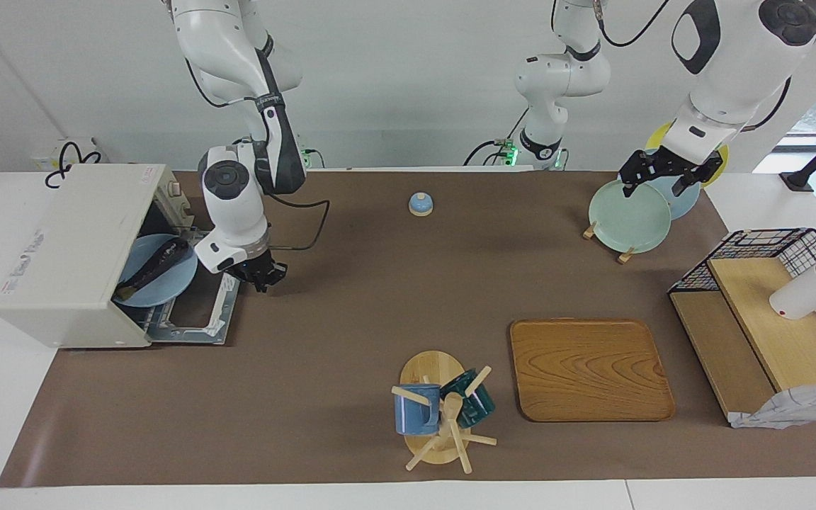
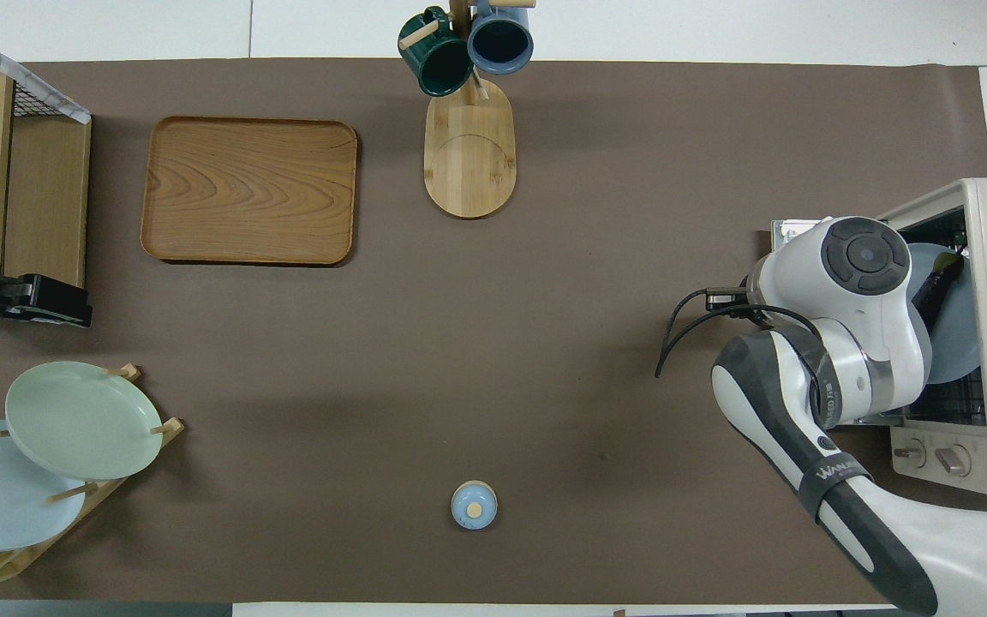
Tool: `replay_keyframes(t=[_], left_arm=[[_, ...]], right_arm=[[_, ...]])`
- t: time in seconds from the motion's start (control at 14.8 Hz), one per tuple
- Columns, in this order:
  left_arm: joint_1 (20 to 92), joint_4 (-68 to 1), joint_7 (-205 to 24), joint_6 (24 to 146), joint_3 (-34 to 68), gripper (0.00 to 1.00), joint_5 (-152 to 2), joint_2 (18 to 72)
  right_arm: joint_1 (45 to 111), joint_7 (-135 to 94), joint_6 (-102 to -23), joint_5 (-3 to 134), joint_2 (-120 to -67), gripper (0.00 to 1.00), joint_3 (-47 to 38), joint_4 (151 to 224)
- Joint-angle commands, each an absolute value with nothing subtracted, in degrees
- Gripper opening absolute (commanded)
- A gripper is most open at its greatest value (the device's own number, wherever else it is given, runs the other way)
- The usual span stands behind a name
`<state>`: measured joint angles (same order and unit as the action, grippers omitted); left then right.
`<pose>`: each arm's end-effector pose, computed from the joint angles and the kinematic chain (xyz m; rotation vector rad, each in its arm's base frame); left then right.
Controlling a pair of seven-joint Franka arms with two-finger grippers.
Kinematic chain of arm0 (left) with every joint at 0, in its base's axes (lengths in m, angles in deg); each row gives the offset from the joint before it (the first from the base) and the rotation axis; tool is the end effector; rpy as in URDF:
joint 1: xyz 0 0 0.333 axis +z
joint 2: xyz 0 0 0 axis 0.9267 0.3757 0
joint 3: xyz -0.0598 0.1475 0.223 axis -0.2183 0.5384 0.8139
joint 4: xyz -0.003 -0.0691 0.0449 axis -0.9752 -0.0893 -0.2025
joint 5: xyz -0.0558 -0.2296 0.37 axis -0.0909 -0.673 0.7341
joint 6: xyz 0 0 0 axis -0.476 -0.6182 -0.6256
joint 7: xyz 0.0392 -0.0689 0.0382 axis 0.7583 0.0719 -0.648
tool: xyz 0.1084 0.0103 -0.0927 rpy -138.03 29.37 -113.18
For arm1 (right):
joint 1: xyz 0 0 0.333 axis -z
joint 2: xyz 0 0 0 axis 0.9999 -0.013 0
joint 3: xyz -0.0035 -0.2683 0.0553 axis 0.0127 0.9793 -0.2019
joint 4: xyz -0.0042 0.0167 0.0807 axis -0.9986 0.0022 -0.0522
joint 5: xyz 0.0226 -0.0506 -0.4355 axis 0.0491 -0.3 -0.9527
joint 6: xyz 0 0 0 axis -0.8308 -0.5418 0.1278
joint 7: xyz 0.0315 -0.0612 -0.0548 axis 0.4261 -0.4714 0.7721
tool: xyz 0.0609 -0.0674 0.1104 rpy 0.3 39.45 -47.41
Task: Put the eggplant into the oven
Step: 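Push the oven door closed with the right gripper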
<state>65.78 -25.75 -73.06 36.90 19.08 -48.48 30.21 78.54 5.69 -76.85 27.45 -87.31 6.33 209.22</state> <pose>0.5680 -0.0316 0.5026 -3.1094 0.1447 0.1392 0.5708 0.0678 0.2053 3.0309 -0.1380 -0.0206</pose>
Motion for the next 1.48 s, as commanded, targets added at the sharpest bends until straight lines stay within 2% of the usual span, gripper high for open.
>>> replay_keyframes(t=[0.0, 0.4, 0.67, 1.08, 1.42], left_arm=[[65.7, -24.6, -73.7, 36.3, 18.5, 1.00, -47.0, 30.2], [67.5, -24.1, -75.5, 36.4, 18.6, 1.00, -47.1, 30.2], [67.5, -24.1, -75.5, 36.7, 18.9, 1.00, -47.1, 30.2], [67.6, -24.1, -75.2, 37.4, 18.7, 1.00, -47.1, 29.7], [67.6, -24.3, -75.3, 37.1, 18.7, 1.00, -47.1, 29.3]], right_arm=[[80.0, 6.0, -77.4, 24.6, -86.5, 0.10, 6.1, 211.6], [81.3, 5.8, -77.3, 21.8, -86.1, 0.10, 6.0, 213.0], [81.3, 5.3, -75.1, 14.3, -86.0, 0.10, 6.1, 212.7], [81.9, -1.0, -64.8, 9.6, -86.0, 0.10, 6.3, 204.8], [84.9, -7.7, -61.3, 9.9, -83.3, 0.10, 6.4, 201.5]])
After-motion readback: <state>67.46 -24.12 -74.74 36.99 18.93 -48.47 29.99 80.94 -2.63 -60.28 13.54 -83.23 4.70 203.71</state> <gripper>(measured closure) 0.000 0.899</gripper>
